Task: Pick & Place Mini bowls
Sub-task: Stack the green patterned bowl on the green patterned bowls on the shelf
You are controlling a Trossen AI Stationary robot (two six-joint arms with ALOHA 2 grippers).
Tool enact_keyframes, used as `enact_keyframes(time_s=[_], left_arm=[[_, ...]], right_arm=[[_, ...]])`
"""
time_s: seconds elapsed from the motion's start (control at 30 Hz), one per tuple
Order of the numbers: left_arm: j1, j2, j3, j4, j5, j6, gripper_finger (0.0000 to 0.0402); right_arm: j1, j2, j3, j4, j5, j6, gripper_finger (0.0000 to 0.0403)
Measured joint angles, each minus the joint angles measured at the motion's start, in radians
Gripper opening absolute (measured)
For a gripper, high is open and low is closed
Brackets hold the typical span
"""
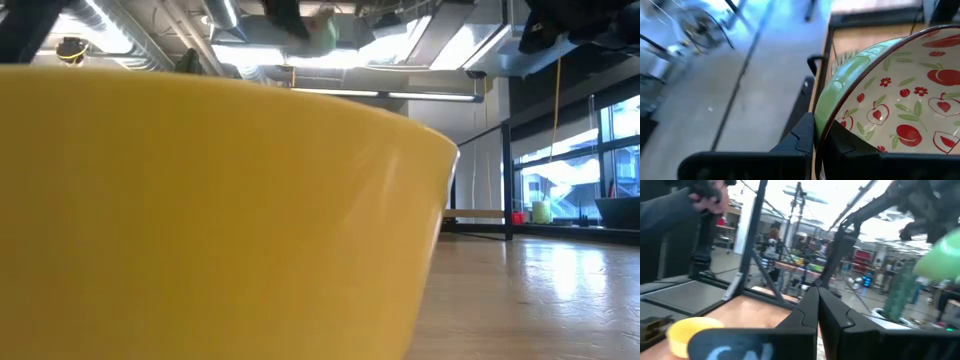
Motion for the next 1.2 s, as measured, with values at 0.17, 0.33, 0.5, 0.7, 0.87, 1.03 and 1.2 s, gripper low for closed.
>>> enact_keyframes(time_s=[0.17,0.33,0.5,0.7,0.87,1.03,1.2], left_arm=[[0.066,0.143,0.005,-0.008,0.125,0.06,0.0008],[0.052,0.226,0.006,-0.134,0.139,0.135,0.0008],[0.008,0.258,0.008,-0.204,0.122,0.153,0.0008],[-0.012,0.296,0.008,-0.234,0.064,0.152,0.0008],[-0.013,0.332,0.008,-0.267,0.047,0.145,0.0008],[-0.02,0.363,0.008,-0.278,0.035,0.145,0.0008],[-0.025,0.403,0.008,-0.295,0.022,0.153,0.0008]], right_arm=[[0.0,0.0,0.0,-0.003,0.041,-0.014,0.0007],[0.0,0.0,0.0,-0.019,0.04,-0.014,0.0007],[0.0,0.0,0.0,-0.031,0.041,-0.016,0.0007],[0.0,0.0,0.0,-0.053,0.042,-0.036,0.0007],[0.0,0.0,0.0,-0.055,0.041,-0.031,0.0007],[0.0,0.0,0.0,-0.076,0.032,-0.028,0.0007],[0.0,0.0,0.0,-0.076,0.032,-0.025,0.0007]])
